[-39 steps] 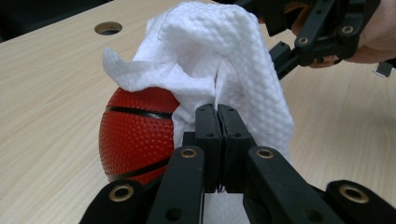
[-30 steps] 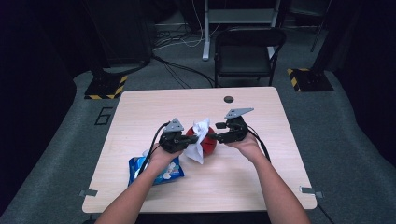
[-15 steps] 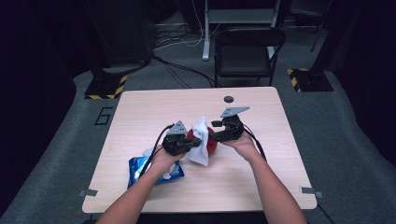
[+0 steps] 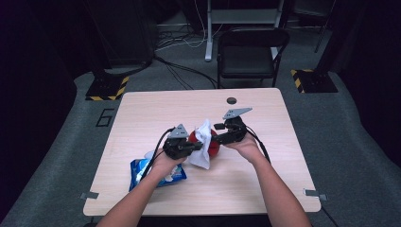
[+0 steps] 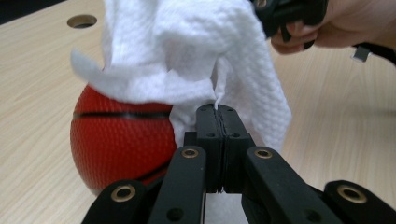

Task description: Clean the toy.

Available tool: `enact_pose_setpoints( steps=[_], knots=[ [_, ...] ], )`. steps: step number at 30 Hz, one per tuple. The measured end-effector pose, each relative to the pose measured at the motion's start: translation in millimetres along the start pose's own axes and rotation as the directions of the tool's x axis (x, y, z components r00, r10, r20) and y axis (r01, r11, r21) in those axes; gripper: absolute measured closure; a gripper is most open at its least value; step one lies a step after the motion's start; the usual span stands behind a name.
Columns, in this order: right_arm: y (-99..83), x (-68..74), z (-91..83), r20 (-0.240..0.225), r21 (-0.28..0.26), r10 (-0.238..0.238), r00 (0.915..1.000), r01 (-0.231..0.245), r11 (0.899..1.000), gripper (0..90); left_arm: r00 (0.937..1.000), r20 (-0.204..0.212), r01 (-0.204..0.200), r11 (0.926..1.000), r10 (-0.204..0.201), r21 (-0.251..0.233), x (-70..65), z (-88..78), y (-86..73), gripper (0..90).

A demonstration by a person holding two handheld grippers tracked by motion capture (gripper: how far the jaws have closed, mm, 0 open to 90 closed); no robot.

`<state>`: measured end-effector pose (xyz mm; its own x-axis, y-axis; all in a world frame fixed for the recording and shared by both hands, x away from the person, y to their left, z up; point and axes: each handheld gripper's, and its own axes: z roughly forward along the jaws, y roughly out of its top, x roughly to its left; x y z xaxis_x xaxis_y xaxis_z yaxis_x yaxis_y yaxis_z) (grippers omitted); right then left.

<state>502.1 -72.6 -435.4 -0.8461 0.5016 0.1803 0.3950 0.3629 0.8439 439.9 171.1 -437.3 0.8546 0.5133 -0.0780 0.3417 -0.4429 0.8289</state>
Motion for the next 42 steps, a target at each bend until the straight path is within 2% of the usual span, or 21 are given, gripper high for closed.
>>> enact_pose_setpoints(
  steps=[1,4,12,19,21,24,25,28,30,32,35,39,42],
  knots=[
    [-0.1,-1.6,-1.8,0.016,-0.004,0.004,0.9999,-0.004,1.0,31.3,1.0,0.001,0.007,1.0,-0.007,0.004,0.3,0.7,-2.5,88.7],
    [-2.2,-5.9,-5.0,0.015,-0.004,0.017,0.9997,-0.017,1.0,31.3,0.9998,0.008,0.017,0.9998,-0.017,0.003,2.2,0.8,-5.7,88.7],
    [-10.1,-8.0,-14.1,0.005,0.009,0.019,0.9998,-0.02,1.0,31.2,0.9995,-0.03,0.012,0.9999,-0.011,0.01,5.2,-3.2,-4.1,88.6],
    [-20.4,-3.3,-28.0,0.017,0.064,-0.041,0.999,0.039,0.997,31.4,0.9982,-0.059,0.013,0.9994,-0.015,-0.031,11.4,-13.3,12.3,88.6],
    [-23.5,-1.8,-30.5,0.007,0.075,-0.048,0.9988,0.047,0.996,31.3,0.9977,-0.065,0.014,0.9992,-0.017,-0.036,12.7,-13.1,15.9,88.7],
    [-26.9,-0.2,-32.3,-0.005,0.1,-0.067,0.9977,0.067,0.993,30.4,0.997,-0.07,0.03,0.9991,-0.032,-0.029,13.0,-7.5,18.7,88.6],
    [-27.7,0.6,-33.5,-0.004,0.112,-0.077,0.997,0.077,0.991,30.1,0.9972,-0.07,0.026,0.9996,-0.027,-0.011,13.8,-5.0,19.4,88.6],
    [-29.7,4.8,-37.6,-0.009,0.16,-0.11,0.9938,0.11,0.981,27.1,0.9973,-0.069,0.024,0.9997,-0.023,0.011,12.4,2.6,18.2,88.5],
    [-28.8,5.7,-42.9,-0.027,0.139,-0.091,0.9955,0.094,0.986,26.4,0.9982,-0.058,0.016,0.9996,-0.014,0.022,11.3,5.9,16.3,88.4],
    [-22.6,3.9,-47.3,-0.023,0.074,-0.052,0.9984,0.054,0.996,25.0,0.9985,-0.055,0.009,0.9995,-0.008,0.029,9.1,8.8,15.8,88.5],
    [-15.0,3.0,-43.0,-0.012,0.041,-0.024,0.9996,0.025,0.999,24.2,0.9989,-0.047,0.007,0.9995,-0.005,0.03,6.4,9.3,17.4,88.5],
    [-16.2,6.1,-29.7,-0.018,0.086,-0.027,0.9995,0.029,0.996,21.5,0.9986,-0.052,0.0,0.9993,0.002,0.037,5.5,8.6,17.4,88.5],
    [-20.9,9.0,-32.6,-0.006,0.081,-0.039,0.9992,0.039,0.996,21.9,0.9984,-0.057,0.004,0.9996,-0.002,0.029,5.7,5.2,18.1,88.5]
  ],
)
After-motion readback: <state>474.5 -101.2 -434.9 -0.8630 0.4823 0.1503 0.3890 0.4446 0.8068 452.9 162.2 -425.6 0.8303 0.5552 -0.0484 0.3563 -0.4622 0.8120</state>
